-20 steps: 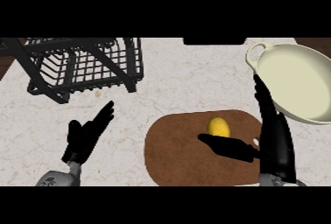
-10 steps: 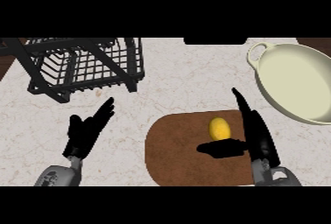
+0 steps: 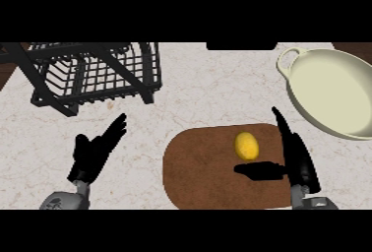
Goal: Pick the lemon from the cutting board and place it in the pot
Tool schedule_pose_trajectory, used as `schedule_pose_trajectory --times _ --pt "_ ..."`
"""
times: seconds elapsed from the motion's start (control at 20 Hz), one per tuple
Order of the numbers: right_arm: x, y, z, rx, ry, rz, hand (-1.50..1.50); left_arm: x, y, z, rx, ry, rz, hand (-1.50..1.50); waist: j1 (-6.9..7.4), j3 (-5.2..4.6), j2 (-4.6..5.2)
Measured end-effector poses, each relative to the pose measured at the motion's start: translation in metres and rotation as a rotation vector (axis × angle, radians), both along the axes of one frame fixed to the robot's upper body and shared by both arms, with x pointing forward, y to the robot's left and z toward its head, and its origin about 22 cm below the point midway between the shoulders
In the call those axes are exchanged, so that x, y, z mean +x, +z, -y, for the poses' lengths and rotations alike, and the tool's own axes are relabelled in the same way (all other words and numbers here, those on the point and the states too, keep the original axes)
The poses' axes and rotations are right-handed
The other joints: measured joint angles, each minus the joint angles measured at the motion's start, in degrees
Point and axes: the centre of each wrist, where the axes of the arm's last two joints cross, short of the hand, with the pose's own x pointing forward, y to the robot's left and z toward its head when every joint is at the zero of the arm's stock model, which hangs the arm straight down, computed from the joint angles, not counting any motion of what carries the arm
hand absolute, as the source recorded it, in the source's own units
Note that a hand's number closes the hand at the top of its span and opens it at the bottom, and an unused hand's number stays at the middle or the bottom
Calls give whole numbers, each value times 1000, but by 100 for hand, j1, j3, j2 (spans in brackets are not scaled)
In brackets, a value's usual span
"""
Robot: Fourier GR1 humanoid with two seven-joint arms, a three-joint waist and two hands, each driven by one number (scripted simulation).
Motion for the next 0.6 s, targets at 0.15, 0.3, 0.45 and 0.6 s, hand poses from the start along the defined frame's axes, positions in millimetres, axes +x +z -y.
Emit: schedule_pose_trajectory --times 0.15,0.3,0.45,0.6 --pt "-10 -13 7 39 7 15 -150 0 1 -6 -1 3 3 0 -5 1 0" --pt "-15 -15 12 113 29 52 -150 -2 2 -2 -4 3 3 0 -6 1 -1" --pt "-8 -26 14 191 37 85 -150 -2 -1 3 -8 -1 7 0 2 2 2" --pt "-9 -34 10 268 35 112 -150 1 -4 -2 -8 5 4 0 -1 1 2"
